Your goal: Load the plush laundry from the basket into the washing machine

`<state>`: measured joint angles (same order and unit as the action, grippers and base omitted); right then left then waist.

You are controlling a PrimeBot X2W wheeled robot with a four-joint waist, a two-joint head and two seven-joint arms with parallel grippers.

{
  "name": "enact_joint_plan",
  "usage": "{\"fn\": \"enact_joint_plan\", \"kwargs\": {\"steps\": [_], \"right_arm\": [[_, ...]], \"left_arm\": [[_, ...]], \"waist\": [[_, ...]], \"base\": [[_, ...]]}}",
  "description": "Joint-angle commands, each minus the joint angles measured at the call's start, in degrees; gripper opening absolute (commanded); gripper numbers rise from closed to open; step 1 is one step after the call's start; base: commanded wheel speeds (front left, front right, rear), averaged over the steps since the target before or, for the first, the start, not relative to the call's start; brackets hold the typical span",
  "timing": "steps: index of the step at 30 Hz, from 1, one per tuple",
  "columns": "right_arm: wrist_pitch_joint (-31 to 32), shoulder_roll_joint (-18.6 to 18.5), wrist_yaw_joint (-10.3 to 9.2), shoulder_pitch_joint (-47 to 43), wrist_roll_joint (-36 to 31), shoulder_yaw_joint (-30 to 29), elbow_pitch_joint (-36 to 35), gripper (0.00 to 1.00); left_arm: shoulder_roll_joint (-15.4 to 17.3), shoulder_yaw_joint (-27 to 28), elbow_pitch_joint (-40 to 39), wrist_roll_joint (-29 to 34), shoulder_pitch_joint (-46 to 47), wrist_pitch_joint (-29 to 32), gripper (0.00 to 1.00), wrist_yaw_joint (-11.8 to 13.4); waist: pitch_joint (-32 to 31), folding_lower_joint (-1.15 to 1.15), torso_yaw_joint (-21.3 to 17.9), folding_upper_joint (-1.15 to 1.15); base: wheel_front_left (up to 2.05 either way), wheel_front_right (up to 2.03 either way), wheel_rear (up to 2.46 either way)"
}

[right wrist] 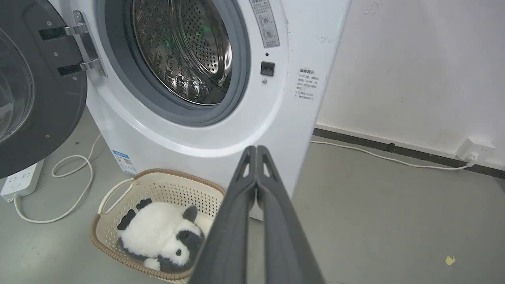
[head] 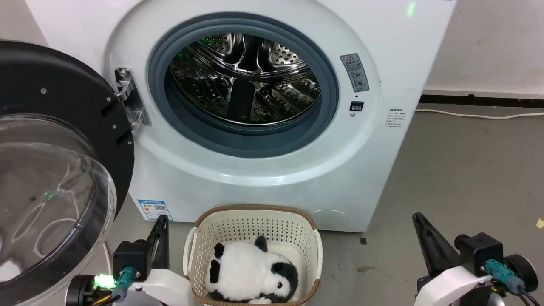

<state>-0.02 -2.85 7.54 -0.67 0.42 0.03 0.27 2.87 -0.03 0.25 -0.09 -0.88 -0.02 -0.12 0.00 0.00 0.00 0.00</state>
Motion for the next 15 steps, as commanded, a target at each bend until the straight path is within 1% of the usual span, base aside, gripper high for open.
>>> {"fn": "enact_joint_plan", "kwargs": {"steps": [1, 15], "right_arm": [[0.02, -0.03, -0.05, 0.67, -0.42, -0.03, -0.27, 0.0], [0.02, -0.03, -0.05, 0.67, -0.42, -0.03, -0.27, 0.0]], "left_arm": [[0.0, 0.03, -0.25, 0.09, 0.88, 0.02, 0.0, 0.12], [0.0, 0.03, -0.25, 0.09, 0.88, 0.02, 0.0, 0.12]], "waist": [[0.0, 0.0, 0.0, 0.0], [0.0, 0.0, 0.0, 0.0]], "base": [[0.0, 0.0, 0.0], [0.0, 0.0, 0.0]]}}
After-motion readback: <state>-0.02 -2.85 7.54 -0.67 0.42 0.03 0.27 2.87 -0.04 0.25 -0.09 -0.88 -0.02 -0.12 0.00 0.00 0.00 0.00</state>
